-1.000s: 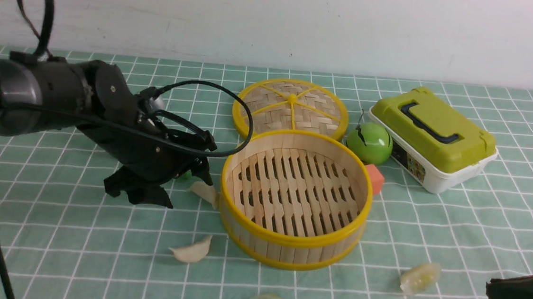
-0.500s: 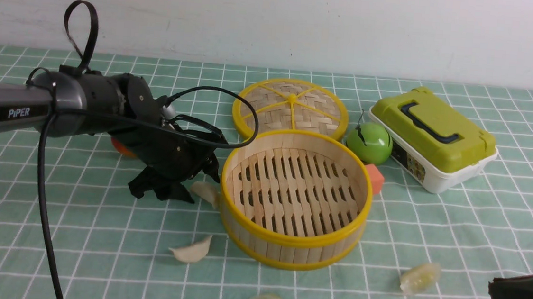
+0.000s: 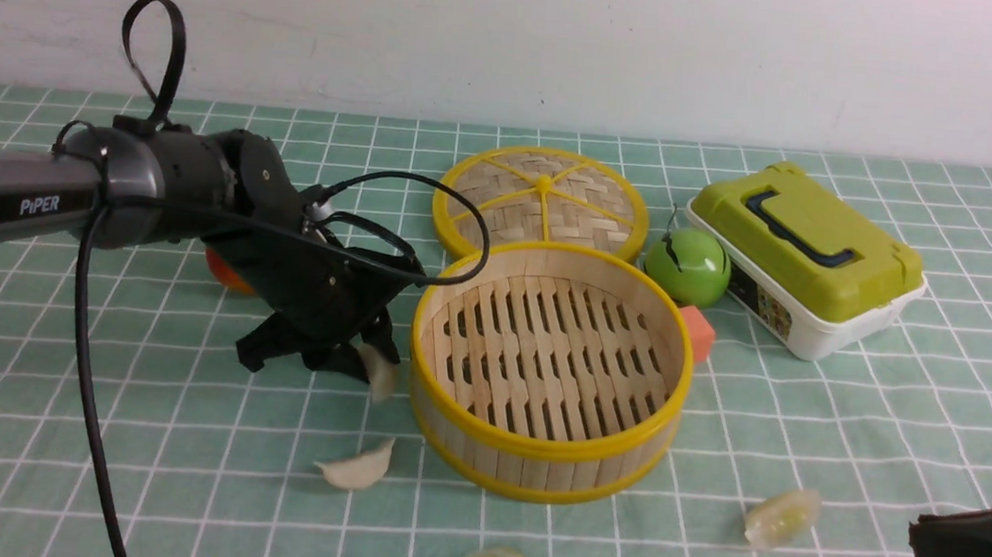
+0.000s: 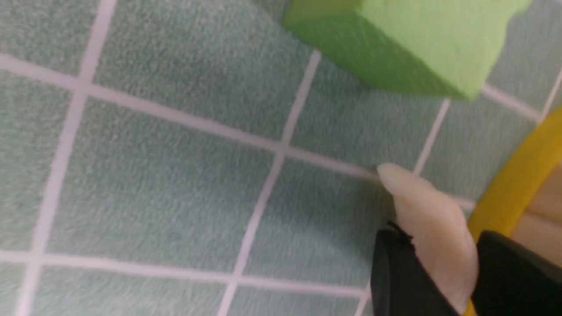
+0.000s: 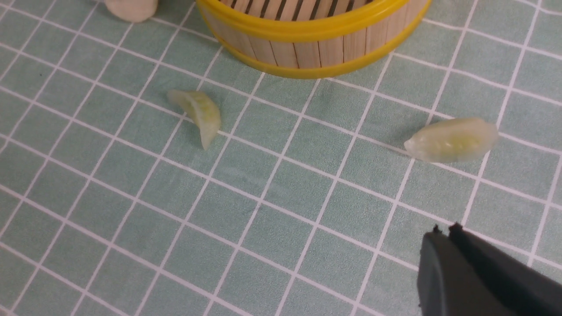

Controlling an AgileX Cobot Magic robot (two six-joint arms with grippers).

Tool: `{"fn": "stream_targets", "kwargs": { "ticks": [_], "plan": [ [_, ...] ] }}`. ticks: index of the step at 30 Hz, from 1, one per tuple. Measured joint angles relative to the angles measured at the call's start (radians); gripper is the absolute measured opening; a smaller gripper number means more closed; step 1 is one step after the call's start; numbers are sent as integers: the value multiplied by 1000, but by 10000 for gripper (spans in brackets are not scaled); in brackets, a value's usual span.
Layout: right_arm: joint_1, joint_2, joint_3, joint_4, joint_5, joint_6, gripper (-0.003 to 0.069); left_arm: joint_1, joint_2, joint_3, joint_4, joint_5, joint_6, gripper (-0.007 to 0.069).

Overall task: Put the dumplings into the steamer on the table with the blue tablecloth.
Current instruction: 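Place the dumpling into the bamboo steamer basket with the left gripper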

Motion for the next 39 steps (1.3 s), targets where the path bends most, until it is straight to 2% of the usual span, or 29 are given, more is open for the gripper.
{"fn": "stream_targets", "kwargs": {
  "ticks": [5,9,14,20,24,26,29,33,36,39],
  "plan": [
    [0,0,0,0,2,0,17,-21,-80,-118,74,96,91,205],
    [0,-16,-7,0,17,0,20,-129,-125,-255,91,132,148,205],
    [0,-111,-34,1,76,0,25,-257,-35,-346,84,113,153,205],
    [0,-221,-39,-19,113,16,31,-299,116,-390,85,34,153,205],
    [0,-272,-40,-87,141,19,31,-297,179,-399,92,8,140,211],
    [0,-275,-40,-107,147,19,34,-297,184,-400,94,12,139,251],
    [0,-275,-40,-112,148,19,38,-297,179,-416,108,44,138,390],
    [0,-276,-40,-113,142,19,41,-297,121,-496,191,248,149,569],
    [0,-276,-40,-107,130,19,42,-297,56,-564,280,450,197,608],
    [0,-276,-40,-99,110,19,42,-297,-22,-577,352,537,248,599]
  ]
}}
